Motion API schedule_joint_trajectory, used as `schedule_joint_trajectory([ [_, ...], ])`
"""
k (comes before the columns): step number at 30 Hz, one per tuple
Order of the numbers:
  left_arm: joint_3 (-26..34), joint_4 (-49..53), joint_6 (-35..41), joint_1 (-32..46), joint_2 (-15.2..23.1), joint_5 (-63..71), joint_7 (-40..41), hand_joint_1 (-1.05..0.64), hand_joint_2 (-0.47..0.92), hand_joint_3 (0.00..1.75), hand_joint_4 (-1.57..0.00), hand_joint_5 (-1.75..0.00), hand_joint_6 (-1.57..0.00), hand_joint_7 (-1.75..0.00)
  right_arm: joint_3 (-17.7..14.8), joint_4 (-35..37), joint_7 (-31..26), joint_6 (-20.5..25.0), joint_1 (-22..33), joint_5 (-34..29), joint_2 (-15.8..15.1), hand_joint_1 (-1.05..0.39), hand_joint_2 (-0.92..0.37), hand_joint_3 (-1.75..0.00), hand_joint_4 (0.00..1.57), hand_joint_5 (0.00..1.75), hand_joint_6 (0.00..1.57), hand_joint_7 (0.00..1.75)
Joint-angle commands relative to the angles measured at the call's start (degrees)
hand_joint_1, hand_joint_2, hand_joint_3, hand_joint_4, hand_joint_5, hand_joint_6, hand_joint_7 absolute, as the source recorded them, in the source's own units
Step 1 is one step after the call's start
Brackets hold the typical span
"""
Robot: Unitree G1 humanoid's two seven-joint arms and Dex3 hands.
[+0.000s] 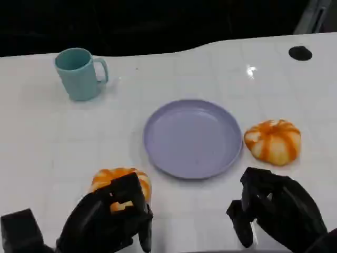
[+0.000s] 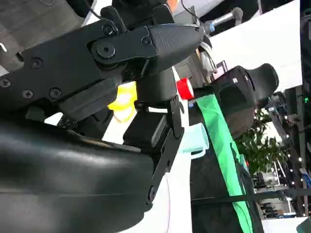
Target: Grasp the bread from the table and place it into the plate.
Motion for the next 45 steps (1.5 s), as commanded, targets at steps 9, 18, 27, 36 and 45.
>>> schedule_joint_trajectory([
  [9,0.44,0.67,-1.45,-0.14,0.24,0.08,-0.73,-0.60,0.92,0.30,-0.91,-1.75,-0.71,-1.75,-0.35,-0.54,0.17,-0.62,0.19,0.12,-0.51,-0.97,-0.92,-0.32,1.20,1.65,1.03,1.51],
  [18,0.22,-0.62,-1.36,0.99,0.16,1.01,0.56,-0.59,0.92,0.30,-0.90,-1.75,-0.71,-1.75,-0.35,-0.91,0.16,-0.45,1.03,0.38,-0.43,-0.97,-0.92,-0.32,1.20,1.65,1.03,1.50],
  [27,1.31,-0.50,-6.60,1.63,-0.80,1.09,-0.26,-0.72,0.92,0.29,-0.54,-1.72,-0.40,-1.34,0.09,-2.05,-0.16,-0.18,2.10,0.36,-0.22,-0.97,-0.92,-0.31,1.20,1.64,1.04,1.50],
  [36,2.65,-3.75,-18.99,-0.62,4.92,17.85,5.77,-0.62,0.92,0.17,-0.28,-0.87,-0.24,-0.37,0.39,-1.60,-0.39,-0.35,1.40,0.06,-0.21,-0.96,-0.92,-0.33,1.19,1.66,1.02,1.50],
  [45,5.33,-17.10,-17.34,0.45,11.91,41.97,16.55,-0.64,0.92,0.06,-0.14,-0.74,-0.21,-0.14,0.58,-0.81,-1.04,-0.20,0.31,-0.31,-0.16,-0.98,-0.92,-0.30,1.21,1.64,1.04,1.49],
])
